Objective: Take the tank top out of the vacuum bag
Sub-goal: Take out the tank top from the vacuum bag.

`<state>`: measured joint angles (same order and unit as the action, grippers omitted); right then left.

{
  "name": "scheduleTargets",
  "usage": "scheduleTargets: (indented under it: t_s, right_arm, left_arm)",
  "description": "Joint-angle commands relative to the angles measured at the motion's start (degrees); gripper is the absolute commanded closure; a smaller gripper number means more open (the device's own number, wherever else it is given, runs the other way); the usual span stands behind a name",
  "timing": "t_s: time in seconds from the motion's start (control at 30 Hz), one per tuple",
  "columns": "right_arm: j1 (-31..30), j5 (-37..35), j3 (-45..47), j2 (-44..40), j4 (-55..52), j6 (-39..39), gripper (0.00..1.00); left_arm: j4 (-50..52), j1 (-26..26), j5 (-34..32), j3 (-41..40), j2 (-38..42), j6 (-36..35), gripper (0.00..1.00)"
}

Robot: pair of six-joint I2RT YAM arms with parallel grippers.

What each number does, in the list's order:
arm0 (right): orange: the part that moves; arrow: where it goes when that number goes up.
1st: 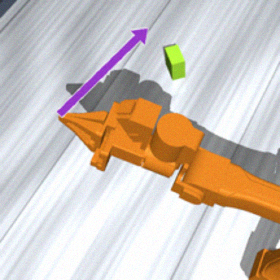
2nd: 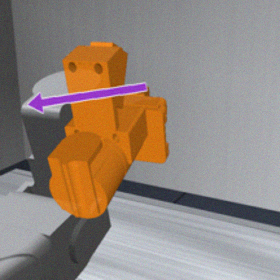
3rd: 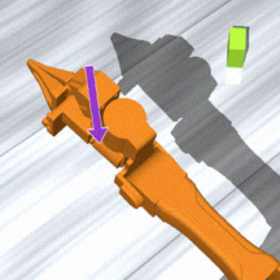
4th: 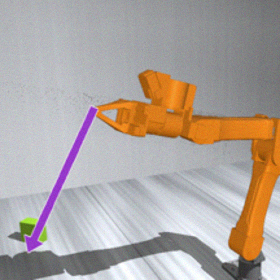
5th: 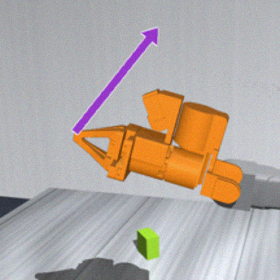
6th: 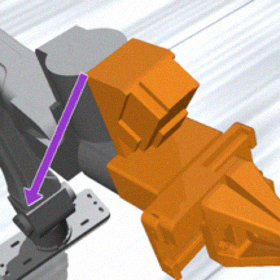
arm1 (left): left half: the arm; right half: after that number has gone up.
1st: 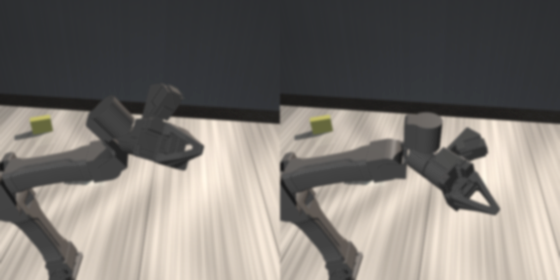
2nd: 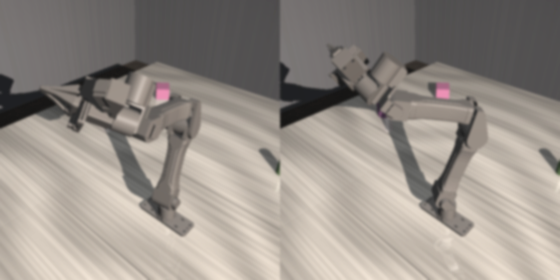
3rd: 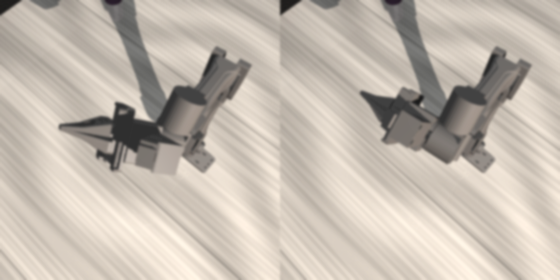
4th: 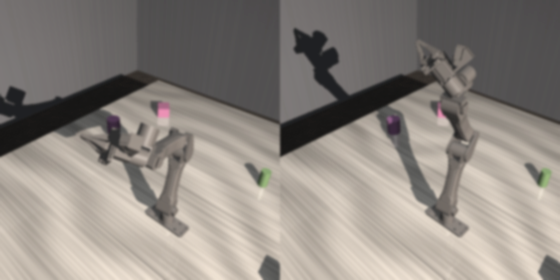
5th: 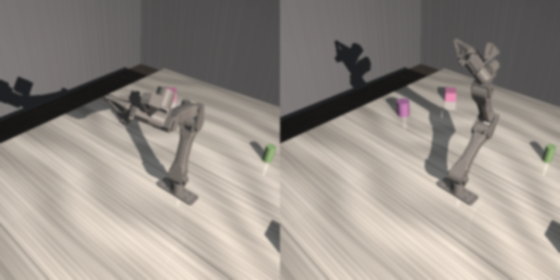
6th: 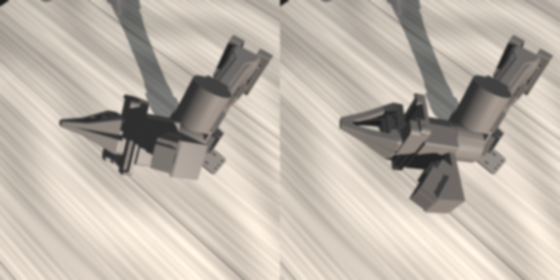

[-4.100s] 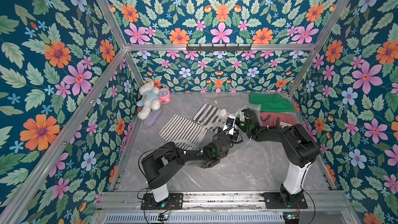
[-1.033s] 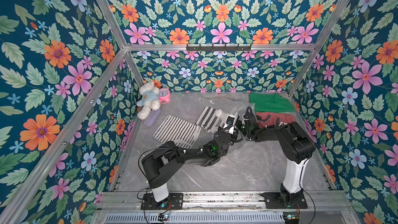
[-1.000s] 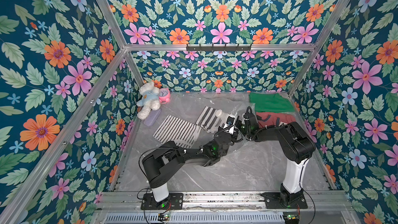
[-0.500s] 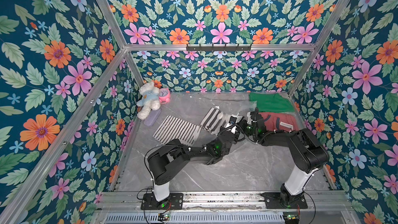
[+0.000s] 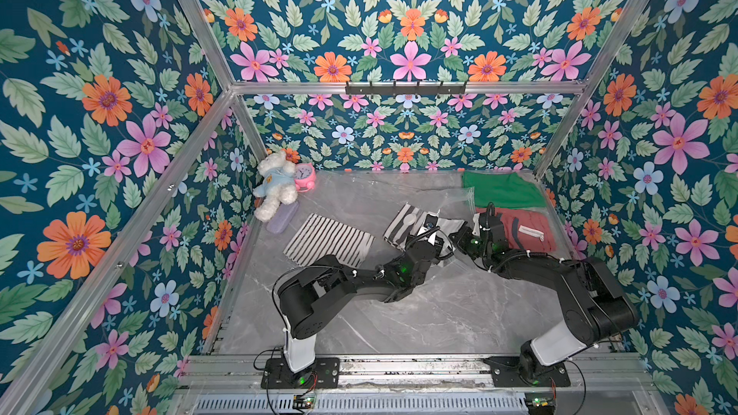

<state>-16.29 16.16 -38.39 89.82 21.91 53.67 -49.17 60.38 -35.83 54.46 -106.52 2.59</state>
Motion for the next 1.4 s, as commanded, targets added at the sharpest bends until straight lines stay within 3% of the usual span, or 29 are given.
scheduleTargets:
  t_s: [0.0, 0.53, 1.37]
  right_arm:
    - [0.51, -0.69, -0.63, -1.58, -3.14, -1.2, 1.0]
    - [3.95, -3.6, -0.81, -10.56, -13.31, -5.06, 1.0]
    - [15.14, 3.54, -1.5, -19.61, -26.26, -8.16, 1.0]
  left_arm:
    - [0.73, -0.15, -0.5, 0.47, -0.26, -0.81, 1.0]
    - [2.62, -0.08, 1.0, -1.02, 1.03, -2.23, 1.0]
    - [4.04, 0.07, 0.1, -0.26, 0.73, -2.68, 1.0]
